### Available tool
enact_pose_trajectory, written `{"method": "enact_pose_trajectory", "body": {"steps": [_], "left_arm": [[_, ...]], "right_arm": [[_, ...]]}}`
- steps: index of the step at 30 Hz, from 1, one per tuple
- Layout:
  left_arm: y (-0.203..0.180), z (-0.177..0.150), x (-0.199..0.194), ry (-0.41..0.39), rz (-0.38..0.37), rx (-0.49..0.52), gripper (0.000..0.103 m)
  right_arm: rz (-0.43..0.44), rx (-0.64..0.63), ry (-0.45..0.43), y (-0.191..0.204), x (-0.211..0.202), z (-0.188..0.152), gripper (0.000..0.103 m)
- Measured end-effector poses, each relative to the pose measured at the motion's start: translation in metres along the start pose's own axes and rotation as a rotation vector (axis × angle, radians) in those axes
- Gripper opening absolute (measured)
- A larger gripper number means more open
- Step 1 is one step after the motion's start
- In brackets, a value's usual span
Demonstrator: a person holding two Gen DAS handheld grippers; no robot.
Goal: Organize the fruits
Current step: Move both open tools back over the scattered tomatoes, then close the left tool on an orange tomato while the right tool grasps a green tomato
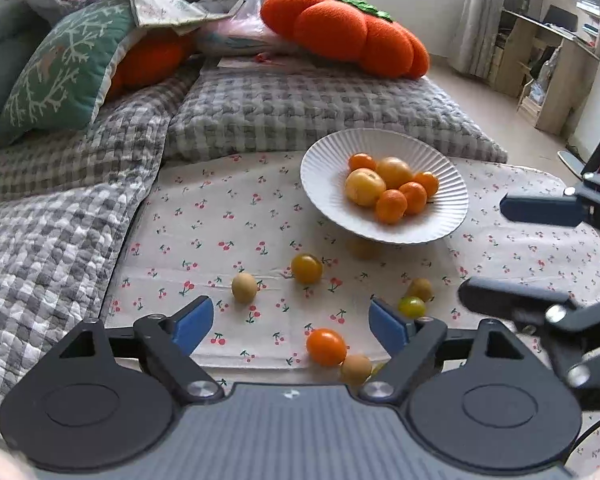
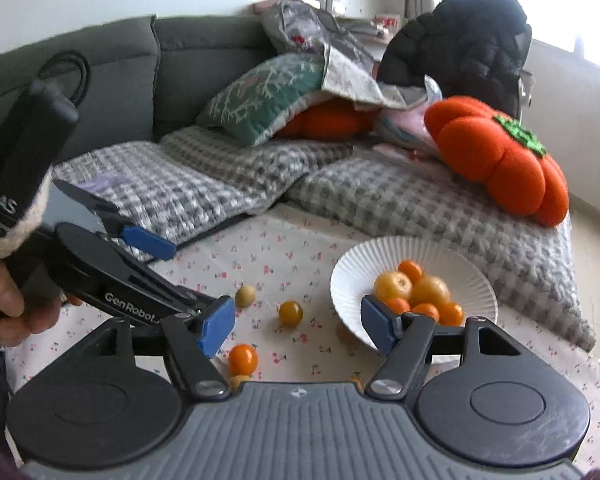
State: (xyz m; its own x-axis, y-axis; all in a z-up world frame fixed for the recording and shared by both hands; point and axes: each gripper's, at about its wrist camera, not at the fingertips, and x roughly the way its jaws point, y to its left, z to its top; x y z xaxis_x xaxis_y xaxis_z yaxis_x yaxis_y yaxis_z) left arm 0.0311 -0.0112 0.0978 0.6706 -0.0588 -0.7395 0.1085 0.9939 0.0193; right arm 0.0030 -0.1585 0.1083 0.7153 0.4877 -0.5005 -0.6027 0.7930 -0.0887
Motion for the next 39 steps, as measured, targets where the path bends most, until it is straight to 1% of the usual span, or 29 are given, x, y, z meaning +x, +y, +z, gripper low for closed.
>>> {"method": "enact_pose_trajectory", "body": {"steps": [3,8,10,13,16,17,18,19,21,23,28,32,34,35,36,39], "left_arm": [[0.003,-0.002,0.01,0.039,-0.008,-0.042,0.077],[0.01,-0.008,0.027,0.107,-0.038,-0.11,0.077],[0.01,-0.009,0.031,0.13,-0.055,-0.132,0.077],[0.011,-0.01,0.035,0.149,-0.084,-0.172,0.077],[0.014,-0.009,0.039,0.155,-0.101,-0.219,0.077],[0.015,-0.008,0.041,0.153,-0.106,-0.22,0.077],[0.015,-0.008,0.043,0.148,-0.104,-0.219,0.077],[0.015,-0.009,0.045,0.146,-0.095,-0.218,0.076],[0.015,-0.01,0.049,0.153,-0.101,-0.223,0.074],[0.014,-0.012,0.053,0.16,-0.111,-0.224,0.073],[0.007,-0.017,0.061,0.186,-0.099,-0.185,0.07],[0.003,-0.02,0.066,0.198,-0.104,-0.176,0.069],[0.003,-0.023,0.069,0.19,-0.11,-0.194,0.069],[0.003,-0.024,0.07,0.178,-0.121,-0.205,0.067],[0.002,-0.026,0.073,0.174,-0.118,-0.205,0.064],[0.0,-0.028,0.078,0.174,-0.117,-0.2,0.057]], "right_arm": [[0.017,0.033,0.053,-0.002,0.017,-0.007,0.064],[0.011,0.069,0.128,-0.005,0.041,-0.02,0.058],[-0.001,0.067,0.139,-0.004,0.045,-0.023,0.055],[-0.016,0.056,0.141,-0.004,0.048,-0.024,0.053],[-0.047,-0.007,0.112,-0.003,0.054,-0.023,0.053],[-0.061,-0.019,0.121,-0.003,0.059,-0.024,0.053],[-0.062,-0.02,0.134,-0.005,0.064,-0.025,0.053],[-0.058,-0.016,0.148,-0.007,0.069,-0.027,0.05],[-0.054,-0.018,0.176,-0.009,0.075,-0.031,0.049],[-0.036,-0.038,0.193,-0.01,0.078,-0.033,0.047],[0.007,-0.114,0.21,-0.008,0.077,-0.038,0.044],[0.042,-0.241,0.223,0.003,0.077,-0.045,0.042],[0.049,-0.306,0.232,0.008,0.08,-0.048,0.04],[0.044,-0.329,0.237,0.01,0.081,-0.05,0.04],[0.035,-0.345,0.239,0.012,0.082,-0.051,0.042],[0.028,-0.358,0.246,0.011,0.082,-0.051,0.041]]}}
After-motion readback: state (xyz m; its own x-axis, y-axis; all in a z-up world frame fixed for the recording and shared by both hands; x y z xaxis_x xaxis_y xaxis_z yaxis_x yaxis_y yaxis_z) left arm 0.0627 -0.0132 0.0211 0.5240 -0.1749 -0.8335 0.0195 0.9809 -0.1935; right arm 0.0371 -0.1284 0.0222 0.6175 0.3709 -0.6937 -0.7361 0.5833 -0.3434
